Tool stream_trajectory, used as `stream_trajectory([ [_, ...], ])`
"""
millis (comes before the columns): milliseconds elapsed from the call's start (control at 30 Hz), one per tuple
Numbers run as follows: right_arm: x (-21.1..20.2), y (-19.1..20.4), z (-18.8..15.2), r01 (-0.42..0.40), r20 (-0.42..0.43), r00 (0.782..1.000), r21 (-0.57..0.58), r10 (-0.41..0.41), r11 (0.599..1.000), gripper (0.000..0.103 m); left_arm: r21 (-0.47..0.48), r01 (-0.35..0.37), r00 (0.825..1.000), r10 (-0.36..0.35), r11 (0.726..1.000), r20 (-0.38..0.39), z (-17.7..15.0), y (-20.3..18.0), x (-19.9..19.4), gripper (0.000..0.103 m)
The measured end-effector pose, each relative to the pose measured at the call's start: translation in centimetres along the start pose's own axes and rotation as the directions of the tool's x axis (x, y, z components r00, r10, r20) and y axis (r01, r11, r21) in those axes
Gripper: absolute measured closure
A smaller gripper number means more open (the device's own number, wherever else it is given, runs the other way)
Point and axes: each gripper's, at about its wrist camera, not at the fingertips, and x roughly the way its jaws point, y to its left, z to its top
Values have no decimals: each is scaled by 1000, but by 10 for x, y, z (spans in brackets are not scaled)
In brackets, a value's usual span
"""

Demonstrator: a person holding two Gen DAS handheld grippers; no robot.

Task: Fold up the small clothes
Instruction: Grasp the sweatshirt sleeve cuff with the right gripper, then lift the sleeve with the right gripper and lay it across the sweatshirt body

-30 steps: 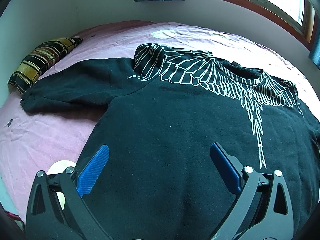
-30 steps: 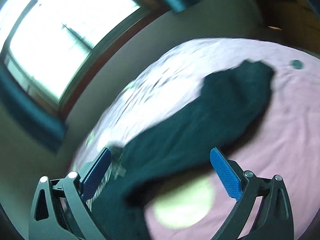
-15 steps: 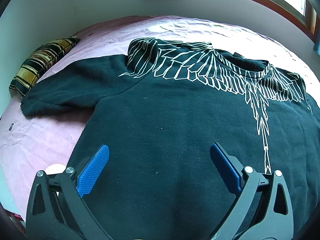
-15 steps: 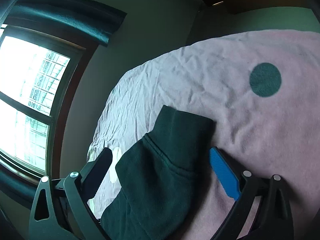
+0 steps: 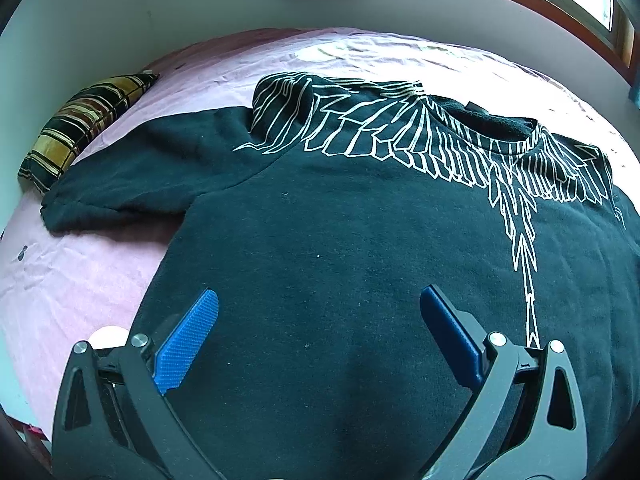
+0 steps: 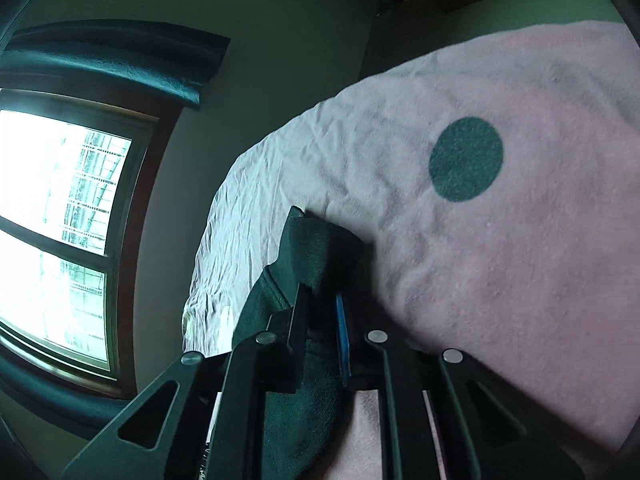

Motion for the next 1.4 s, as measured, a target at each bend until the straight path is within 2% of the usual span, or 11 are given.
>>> stream_trajectory([
  [200, -13, -13, 0, -45, 14, 999, 93, 44, 995, 85, -16, 6, 1000, -6, 1000, -8, -1, 7, 2, 2],
  [267, -26, -24, -1, -54, 47, 998, 140, 48, 989, 68, -18, 10, 1000, -10, 1000, -6, -2, 10, 2, 2],
  [600, 2, -3, -36, -64, -115, 990, 113, 77, 992, 62, -15, 37, 999, -37, 999, -17, -2, 5, 9, 2],
  [733, 5, 5, -32, -99, -77, 991, 124, 109, 987, 55, -13, 42, 999, -42, 999, -18, -3, 4, 9, 2],
  [867, 0, -15, -17, -202, 55, 979, 238, 194, 950, 55, -18, 35, 999, -35, 999, -15, -2, 8, 8, 2],
  [967, 7, -9, -4, -217, 35, 976, 192, 214, 957, 55, -21, 28, 999, -28, 999, -18, -2, 11, 8, 2],
  [1033, 13, 0, 1, -181, -7, 983, 127, 183, 975, 59, -26, 20, 1000, -20, 999, -18, -1, 13, 9, 2],
  [1067, 16, 3, 2, -148, -26, 988, 95, 151, 984, 73, -29, 16, 1000, -16, 999, -18, -1, 14, 9, 2],
  [1133, 22, 5, 4, -74, -54, 996, 46, 76, 996, 88, -36, 11, 1000, -12, 999, -21, -1, 17, 11, 2],
  [1267, 14, 6, 8, -41, -33, 999, 45, 42, 998, 92, -33, -1, 1000, 0, 999, -31, -1, 25, 12, 2],
  [1400, -3, 44, -4, -90, -10, 996, -17, 90, 996, 92, -32, -25, 999, 24, 999, -29, -2, 41, 11, 2],
])
